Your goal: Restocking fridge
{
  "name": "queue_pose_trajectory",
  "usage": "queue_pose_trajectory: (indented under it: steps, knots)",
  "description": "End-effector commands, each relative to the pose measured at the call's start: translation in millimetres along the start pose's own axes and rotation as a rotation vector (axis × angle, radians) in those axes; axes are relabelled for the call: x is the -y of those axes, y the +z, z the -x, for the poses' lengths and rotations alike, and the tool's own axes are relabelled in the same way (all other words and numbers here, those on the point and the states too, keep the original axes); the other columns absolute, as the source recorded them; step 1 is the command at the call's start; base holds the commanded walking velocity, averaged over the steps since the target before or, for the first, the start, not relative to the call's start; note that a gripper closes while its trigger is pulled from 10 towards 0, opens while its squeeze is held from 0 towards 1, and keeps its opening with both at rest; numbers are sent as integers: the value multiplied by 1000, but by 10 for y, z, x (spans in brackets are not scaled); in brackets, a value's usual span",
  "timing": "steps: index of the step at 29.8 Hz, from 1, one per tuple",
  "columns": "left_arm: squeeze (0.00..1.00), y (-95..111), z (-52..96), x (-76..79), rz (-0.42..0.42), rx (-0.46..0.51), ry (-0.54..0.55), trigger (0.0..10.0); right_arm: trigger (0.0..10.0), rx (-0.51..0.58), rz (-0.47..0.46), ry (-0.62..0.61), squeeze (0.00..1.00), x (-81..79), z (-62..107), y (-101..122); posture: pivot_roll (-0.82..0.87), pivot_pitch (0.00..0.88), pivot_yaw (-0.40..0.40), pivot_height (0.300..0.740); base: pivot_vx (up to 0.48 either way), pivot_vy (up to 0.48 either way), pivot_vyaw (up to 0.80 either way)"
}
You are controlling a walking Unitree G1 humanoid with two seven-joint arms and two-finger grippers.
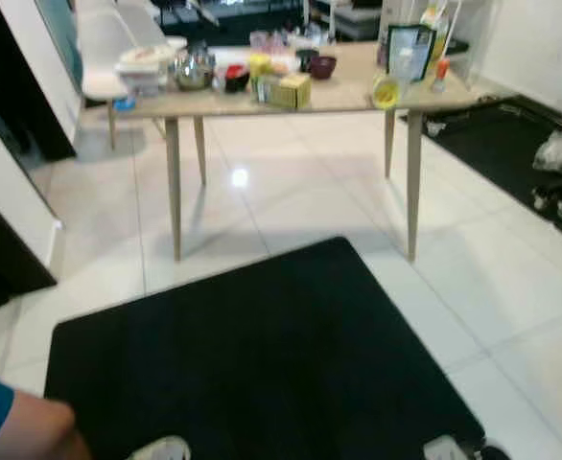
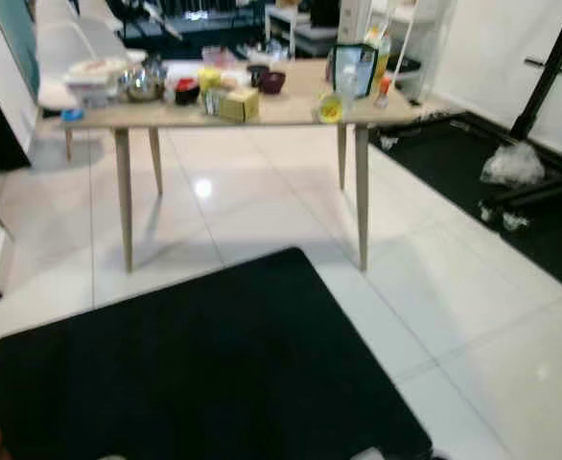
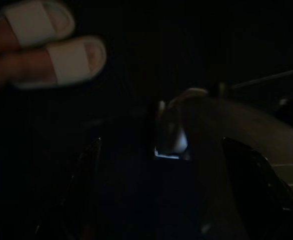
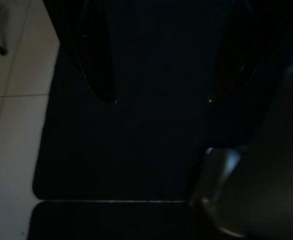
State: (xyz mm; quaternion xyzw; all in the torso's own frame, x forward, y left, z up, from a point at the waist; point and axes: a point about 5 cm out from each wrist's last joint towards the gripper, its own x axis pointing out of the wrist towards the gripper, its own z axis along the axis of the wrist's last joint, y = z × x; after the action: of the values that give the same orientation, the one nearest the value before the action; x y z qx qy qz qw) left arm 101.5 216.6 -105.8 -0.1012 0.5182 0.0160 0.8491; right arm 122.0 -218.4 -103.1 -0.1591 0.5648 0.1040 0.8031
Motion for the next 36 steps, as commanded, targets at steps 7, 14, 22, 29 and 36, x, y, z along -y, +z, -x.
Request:
queue_pose_trajectory:
  steps: [7,14,22,29,36]
  knots:
    - [0,-59,11,-7,-3,-22,5,10000,10000,0,-9,2,0,-32,-1,-24,-40,0,-6,740,291,0,-396]
    - [0,-68,13,-6,-2,-24,5,10000,10000,3,-7,5,0,-33,-2,-19,-38,0,-8,740,291,0,0]
    - [0,-74,18,-17,-7,-28,7,10000,10000,6,-9,9,0,-35,-2,-14,-37,0,-8,740,292,0,0]
    - [0,-59,16,-21,-11,-24,6,10000,10000,12,-8,10,0,-31,-4,9,-34,0,-9,740,291,0,0]
    - [0,-71,20,-26,-10,-28,8,10000,10000,13,-12,12,0,-36,-4,9,-34,0,-7,740,292,0,0]
